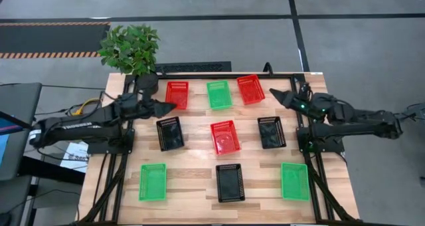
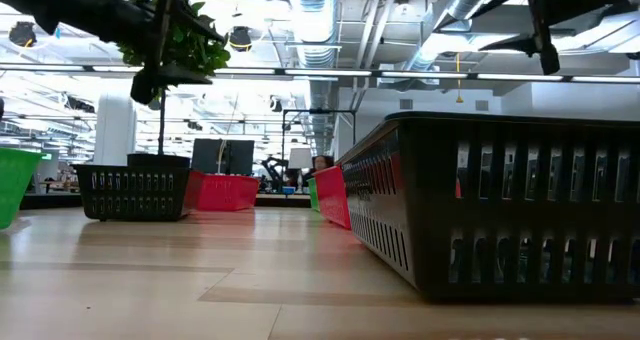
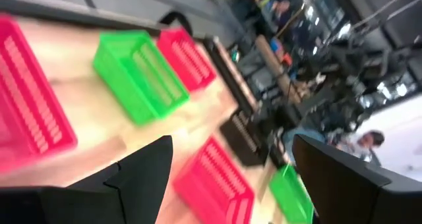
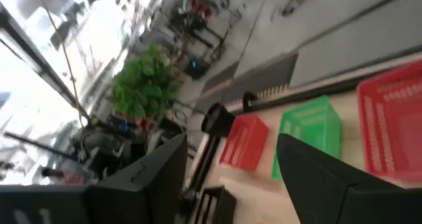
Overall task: Stack baskets by color
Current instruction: Stack the bottom right green bin on the top green bin
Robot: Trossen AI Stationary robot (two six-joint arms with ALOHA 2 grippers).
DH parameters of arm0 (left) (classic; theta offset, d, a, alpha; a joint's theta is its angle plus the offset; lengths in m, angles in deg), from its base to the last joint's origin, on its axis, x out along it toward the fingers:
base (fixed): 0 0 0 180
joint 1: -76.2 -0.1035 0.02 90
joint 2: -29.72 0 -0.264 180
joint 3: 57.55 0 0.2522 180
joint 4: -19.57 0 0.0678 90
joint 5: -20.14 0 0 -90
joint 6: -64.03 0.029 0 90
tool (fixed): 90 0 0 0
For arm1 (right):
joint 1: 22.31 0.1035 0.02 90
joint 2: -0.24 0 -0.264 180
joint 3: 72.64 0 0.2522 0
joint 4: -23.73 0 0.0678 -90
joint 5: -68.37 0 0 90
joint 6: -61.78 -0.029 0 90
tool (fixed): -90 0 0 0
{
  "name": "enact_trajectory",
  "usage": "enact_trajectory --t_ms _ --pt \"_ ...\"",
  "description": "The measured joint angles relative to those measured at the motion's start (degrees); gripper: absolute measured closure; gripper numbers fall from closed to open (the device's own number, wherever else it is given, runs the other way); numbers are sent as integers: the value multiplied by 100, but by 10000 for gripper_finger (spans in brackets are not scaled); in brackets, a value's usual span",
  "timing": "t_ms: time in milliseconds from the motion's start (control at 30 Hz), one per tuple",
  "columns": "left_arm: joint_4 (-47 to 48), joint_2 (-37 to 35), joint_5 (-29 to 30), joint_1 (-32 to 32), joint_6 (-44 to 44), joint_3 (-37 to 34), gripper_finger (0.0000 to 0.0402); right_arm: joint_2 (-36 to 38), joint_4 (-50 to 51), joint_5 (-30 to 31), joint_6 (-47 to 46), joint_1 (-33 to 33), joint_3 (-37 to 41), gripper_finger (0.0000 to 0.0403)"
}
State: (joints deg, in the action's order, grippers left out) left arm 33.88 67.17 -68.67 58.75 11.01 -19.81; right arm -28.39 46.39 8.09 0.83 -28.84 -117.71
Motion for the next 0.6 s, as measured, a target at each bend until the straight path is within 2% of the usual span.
enact_trajectory --t_ms 167,267,400,600 --pt "-113 375 -441 0 -12 1 100 -623 444 -597 21 -251 -562 144" --pt "-79 588 -634 0 3 125 102 -1135 907 -857 351 -508 -1067 144" --pt "232 941 -873 0 206 558 104 -1818 1868 -886 656 -875 -1848 144" --pt "1148 1640 -887 0 613 1456 104 -2848 3701 -895 789 -1389 -2739 144"
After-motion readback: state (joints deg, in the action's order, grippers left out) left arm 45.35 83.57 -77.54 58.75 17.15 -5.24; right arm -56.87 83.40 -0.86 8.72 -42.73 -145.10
